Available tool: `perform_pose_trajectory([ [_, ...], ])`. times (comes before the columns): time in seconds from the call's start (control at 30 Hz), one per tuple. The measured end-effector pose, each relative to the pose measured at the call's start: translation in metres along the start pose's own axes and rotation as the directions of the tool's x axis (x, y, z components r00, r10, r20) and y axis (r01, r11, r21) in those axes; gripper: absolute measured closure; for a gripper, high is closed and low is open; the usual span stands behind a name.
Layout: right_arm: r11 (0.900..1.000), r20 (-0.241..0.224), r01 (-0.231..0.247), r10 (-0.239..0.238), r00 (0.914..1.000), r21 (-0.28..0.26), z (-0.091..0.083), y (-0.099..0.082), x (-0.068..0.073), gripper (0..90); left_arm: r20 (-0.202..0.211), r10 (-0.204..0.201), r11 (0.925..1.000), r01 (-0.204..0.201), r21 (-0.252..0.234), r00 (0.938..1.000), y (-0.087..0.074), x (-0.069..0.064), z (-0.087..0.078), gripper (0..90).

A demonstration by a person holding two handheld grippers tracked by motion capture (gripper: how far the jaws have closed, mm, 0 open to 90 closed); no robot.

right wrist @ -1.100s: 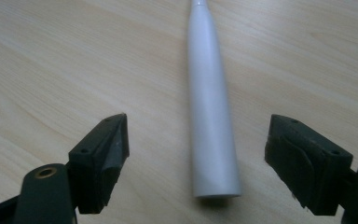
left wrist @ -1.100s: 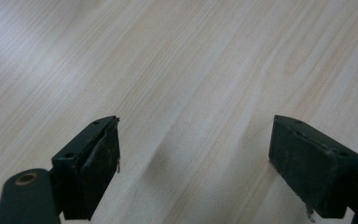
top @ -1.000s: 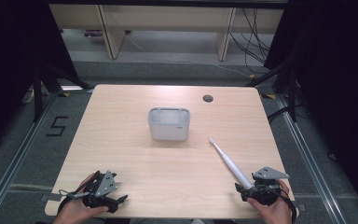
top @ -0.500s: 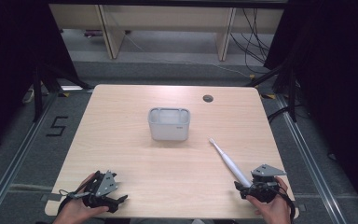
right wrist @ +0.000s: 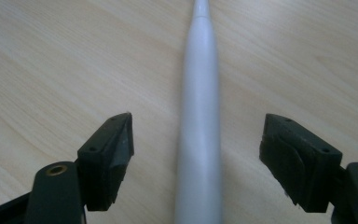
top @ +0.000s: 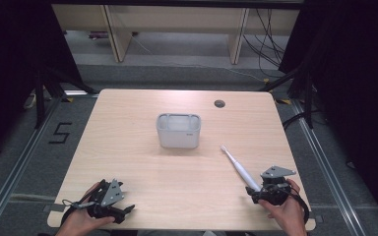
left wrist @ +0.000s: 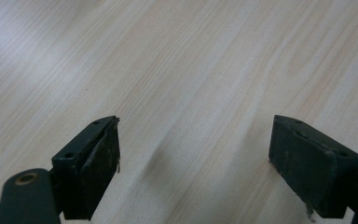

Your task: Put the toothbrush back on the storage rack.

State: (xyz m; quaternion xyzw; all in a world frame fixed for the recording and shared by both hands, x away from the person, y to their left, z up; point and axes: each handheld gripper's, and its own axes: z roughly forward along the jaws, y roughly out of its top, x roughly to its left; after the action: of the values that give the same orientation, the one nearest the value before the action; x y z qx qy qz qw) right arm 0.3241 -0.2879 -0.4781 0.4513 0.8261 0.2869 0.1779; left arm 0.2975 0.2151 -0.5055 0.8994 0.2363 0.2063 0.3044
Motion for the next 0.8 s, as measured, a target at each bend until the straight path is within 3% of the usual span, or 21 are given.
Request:
perform_pose_trajectory([
  [0.17,0.9994,-0.009,0.031,-0.031,0.9995,0.013,0.003,0.013,-0.005,28.3,0.0,0.001,1.0,-0.001,0.0,1.0,0.0,0.0,0.0,16.1],
  [0.2,0.9995,-0.02,0.014,-0.013,0.9997,0.027,0.003,0.016,-0.004,29.2,0.002,0.0,1.0,0.0,-0.001,1.0,0.0,0.0,0.0,16.1],
  [0.27,0.9974,-0.059,0.055,-0.052,0.9969,0.047,0.006,0.022,-0.008,32.3,0.0,0.001,1.0,-0.001,0.001,1.0,0.0,0.0,0.0,16.1],
  [0.37,0.996,-0.081,0.056,-0.05,0.9955,0.07,0.011,0.028,-0.009,34.0,0.0,0.001,1.0,-0.001,-0.001,1.0,0.0,0.0,0.0,16.1],
  [0.43,0.9935,-0.085,0.058,-0.05,0.9952,0.098,0.013,0.033,-0.01,34.3,0.0,0.001,1.0,-0.001,0.0,1.0,0.0,0.001,0.0,16.1],
  [0.77,0.9907,-0.063,0.075,-0.068,0.9957,0.113,0.019,0.045,-0.019,38.0,0.001,0.001,1.0,-0.001,0.0,1.0,0.0,0.0,0.0,16.1],
  [0.8,0.9862,-0.081,0.061,-0.049,0.9956,0.154,0.021,0.048,-0.019,39.4,0.002,0.001,1.0,-0.001,0.002,1.0,0.0,0.001,0.0,16.1],
])
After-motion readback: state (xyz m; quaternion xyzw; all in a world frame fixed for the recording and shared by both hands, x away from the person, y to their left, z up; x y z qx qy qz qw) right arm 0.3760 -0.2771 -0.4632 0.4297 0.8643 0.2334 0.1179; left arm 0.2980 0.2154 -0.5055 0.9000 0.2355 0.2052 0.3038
